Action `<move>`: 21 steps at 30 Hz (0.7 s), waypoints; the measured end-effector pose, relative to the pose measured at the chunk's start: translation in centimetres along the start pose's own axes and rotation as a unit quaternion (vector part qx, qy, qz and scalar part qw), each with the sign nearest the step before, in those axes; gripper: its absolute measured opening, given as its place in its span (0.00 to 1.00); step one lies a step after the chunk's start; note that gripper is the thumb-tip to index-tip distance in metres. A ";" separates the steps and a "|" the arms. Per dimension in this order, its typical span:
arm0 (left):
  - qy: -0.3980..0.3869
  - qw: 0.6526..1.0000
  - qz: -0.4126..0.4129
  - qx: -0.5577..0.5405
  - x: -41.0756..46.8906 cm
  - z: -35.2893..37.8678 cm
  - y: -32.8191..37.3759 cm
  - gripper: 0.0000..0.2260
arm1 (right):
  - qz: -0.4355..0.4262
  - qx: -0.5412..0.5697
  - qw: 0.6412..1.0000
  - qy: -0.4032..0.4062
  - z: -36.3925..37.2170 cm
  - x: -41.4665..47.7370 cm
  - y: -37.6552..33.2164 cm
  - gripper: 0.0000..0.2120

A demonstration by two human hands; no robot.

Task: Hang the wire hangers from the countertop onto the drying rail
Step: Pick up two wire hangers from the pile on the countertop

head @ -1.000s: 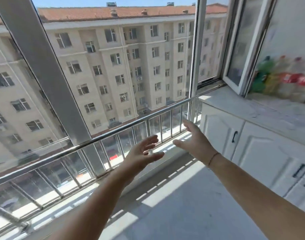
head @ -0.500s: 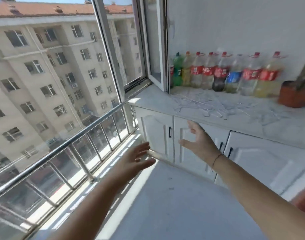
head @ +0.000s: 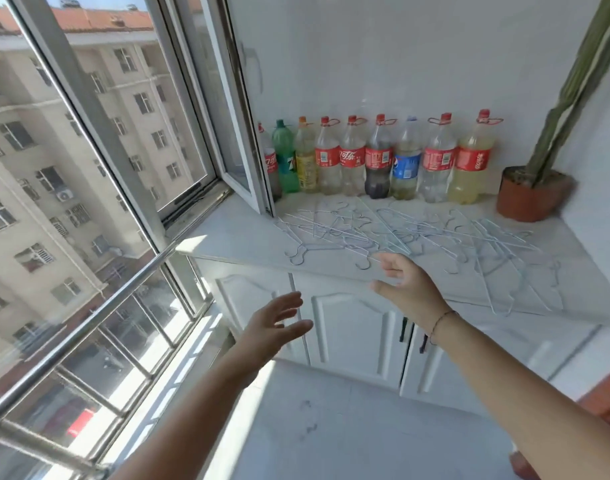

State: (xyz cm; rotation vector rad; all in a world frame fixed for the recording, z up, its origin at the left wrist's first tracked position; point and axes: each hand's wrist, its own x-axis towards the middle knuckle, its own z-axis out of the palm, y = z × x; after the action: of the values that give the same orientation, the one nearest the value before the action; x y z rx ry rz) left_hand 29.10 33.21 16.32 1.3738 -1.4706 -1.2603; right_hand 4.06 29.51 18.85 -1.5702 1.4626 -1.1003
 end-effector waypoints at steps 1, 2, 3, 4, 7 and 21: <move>-0.004 1.000 -0.001 -0.002 1.4 0.0 -0.2 0.25 | 0.007 -0.002 1.000 -0.001 -0.1 1.2 0.4 0.22; -0.006 1.000 -0.004 -0.004 2.8 0.0 -0.4 0.24 | 0.015 -0.004 1.000 -0.003 -0.1 2.4 0.9 0.21; -0.005 1.000 -0.010 -0.008 4.2 0.0 -0.6 0.23 | 0.024 -0.005 1.000 -0.006 -0.1 3.7 1.3 0.20; -0.003 1.000 -0.015 -0.013 5.6 0.0 -0.9 0.23 | 0.030 -0.007 0.999 -0.008 -0.1 5.1 1.8 0.19; -0.002 0.999 -0.030 -0.024 9.8 -0.1 -1.9 0.22 | 0.051 -0.007 0.999 -0.009 0.5 9.4 3.9 0.16; 0.067 0.990 -0.099 -0.068 32.2 2.4 -4.0 0.23 | 0.130 0.004 0.987 -0.090 1.6 33.8 14.8 0.10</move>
State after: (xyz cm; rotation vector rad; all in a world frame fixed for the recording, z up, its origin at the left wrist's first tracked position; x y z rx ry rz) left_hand 23.12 2.12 8.70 1.5097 -1.1583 -1.3368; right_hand -0.31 -5.71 8.49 -1.3875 1.4877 -0.7913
